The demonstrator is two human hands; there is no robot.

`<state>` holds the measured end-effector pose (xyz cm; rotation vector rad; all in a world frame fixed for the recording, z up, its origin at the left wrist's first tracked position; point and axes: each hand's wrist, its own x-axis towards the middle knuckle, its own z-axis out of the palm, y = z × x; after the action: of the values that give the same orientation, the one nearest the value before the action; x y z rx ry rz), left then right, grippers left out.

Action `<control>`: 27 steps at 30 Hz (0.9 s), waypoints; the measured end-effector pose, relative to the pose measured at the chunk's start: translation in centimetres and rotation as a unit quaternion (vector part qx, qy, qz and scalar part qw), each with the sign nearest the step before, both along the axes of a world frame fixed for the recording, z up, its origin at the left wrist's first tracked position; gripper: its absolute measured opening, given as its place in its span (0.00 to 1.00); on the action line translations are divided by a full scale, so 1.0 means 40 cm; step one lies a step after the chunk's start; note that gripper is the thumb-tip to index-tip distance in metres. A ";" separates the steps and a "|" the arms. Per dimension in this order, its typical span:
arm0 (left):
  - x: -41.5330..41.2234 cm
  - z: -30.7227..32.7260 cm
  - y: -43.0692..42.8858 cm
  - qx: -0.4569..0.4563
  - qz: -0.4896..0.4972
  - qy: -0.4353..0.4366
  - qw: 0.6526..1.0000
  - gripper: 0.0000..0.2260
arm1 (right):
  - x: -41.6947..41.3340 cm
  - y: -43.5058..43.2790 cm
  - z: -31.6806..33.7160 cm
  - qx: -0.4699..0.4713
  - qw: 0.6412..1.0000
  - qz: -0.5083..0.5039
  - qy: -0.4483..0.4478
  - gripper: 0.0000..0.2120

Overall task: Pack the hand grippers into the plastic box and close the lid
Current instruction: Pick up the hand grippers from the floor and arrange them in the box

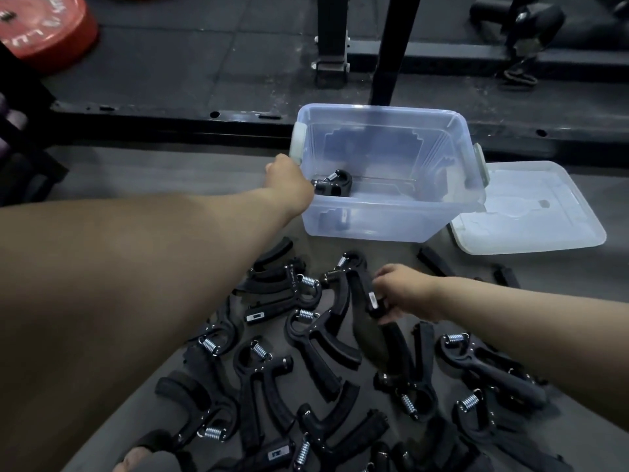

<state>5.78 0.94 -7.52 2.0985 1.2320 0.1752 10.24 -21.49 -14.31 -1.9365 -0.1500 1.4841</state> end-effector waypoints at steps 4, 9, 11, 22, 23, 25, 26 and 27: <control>0.001 -0.003 0.001 -0.006 0.005 -0.003 1.000 0.15 | -0.006 0.009 -0.052 -0.102 0.982 0.083 -0.132 0.09; 0.003 -0.002 0.000 -0.015 0.012 -0.009 1.000 0.14 | -0.020 0.049 -0.050 -0.201 0.887 0.264 -0.322 0.28; 0.005 -0.003 0.002 -0.019 0.015 -0.011 1.000 0.14 | -0.015 0.060 -0.056 -0.196 0.869 0.300 -0.341 0.28; 0.061 0.014 0.039 -0.008 0.000 0.005 1.000 0.17 | 0.043 0.058 0.034 -0.128 0.869 0.395 -0.268 0.09; 0.066 0.014 0.043 -0.015 0.004 0.006 1.000 0.16 | 0.052 0.060 0.064 -0.110 0.883 0.391 -0.235 0.08; 0.071 0.006 0.049 -0.032 0.011 0.005 0.999 0.15 | 0.078 0.065 0.135 -0.070 0.907 0.388 -0.145 0.09; 0.070 0.002 0.051 -0.040 0.012 0.003 0.999 0.15 | 0.098 0.069 0.177 -0.053 0.912 0.397 -0.095 0.12; 0.069 -0.004 0.052 -0.043 0.010 -0.001 0.999 0.14 | 0.121 0.075 0.221 -0.034 0.913 0.403 -0.050 0.14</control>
<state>8.56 3.03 -7.69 2.0122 1.2376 0.1321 15.10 -18.48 -5.48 -2.1177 -1.0655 1.8954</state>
